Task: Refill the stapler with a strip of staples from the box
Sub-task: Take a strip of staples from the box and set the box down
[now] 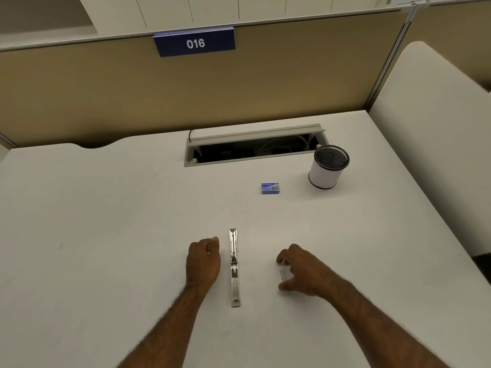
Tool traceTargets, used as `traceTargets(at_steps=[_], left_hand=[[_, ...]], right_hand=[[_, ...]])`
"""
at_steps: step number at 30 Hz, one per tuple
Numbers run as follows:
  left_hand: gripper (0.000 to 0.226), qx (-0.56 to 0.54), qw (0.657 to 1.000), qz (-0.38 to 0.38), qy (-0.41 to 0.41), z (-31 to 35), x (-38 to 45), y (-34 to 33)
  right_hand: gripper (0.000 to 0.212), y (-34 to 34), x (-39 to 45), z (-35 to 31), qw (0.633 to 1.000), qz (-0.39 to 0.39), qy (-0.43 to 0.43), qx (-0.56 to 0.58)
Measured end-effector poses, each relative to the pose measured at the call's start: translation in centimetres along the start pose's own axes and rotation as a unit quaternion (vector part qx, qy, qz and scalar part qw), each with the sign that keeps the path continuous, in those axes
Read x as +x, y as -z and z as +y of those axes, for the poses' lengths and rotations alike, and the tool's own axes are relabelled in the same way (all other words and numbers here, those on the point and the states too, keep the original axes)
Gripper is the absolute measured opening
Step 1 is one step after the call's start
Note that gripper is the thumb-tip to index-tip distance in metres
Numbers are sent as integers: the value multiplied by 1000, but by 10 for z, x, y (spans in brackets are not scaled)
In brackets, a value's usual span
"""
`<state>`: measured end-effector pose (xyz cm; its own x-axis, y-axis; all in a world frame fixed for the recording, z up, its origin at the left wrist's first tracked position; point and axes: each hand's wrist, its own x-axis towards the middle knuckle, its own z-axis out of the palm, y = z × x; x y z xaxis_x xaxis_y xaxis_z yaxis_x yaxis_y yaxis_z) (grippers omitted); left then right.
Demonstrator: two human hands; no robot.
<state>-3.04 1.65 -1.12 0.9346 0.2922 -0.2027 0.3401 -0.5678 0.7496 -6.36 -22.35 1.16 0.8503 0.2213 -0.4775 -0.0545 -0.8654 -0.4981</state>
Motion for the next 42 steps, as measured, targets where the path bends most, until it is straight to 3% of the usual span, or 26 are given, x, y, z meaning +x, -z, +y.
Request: traceTargets(at_steps=[7, 19, 25, 35, 37, 40, 42], left_hand=[[60, -57, 990, -68, 106, 15, -20, -4], [64, 9, 995, -92, 43, 12, -32, -6], [60, 35, 995, -85, 33, 12, -34, -10], [71, 53, 995, -78, 31, 17, -33, -17], [64, 61, 998, -4, 15, 19, -40, -16], [27, 47, 985, 127, -111, 27, -56, -15], [16, 18, 987, 83, -136, 32, -62, -16]], right_hand=[[25, -22, -9, 0, 996, 60, 34, -61], [15, -41, -16, -10, 979, 191, -4, 73], [14, -42, -20, -17, 957, 185, -12, 225], [15, -42, -13, -19, 946, 197, -48, 254], [16, -41, -12, -21, 941, 195, -51, 271], [16, -41, -10, -23, 927, 183, -43, 324], [17, -40, -9, -25, 919, 173, -23, 353]])
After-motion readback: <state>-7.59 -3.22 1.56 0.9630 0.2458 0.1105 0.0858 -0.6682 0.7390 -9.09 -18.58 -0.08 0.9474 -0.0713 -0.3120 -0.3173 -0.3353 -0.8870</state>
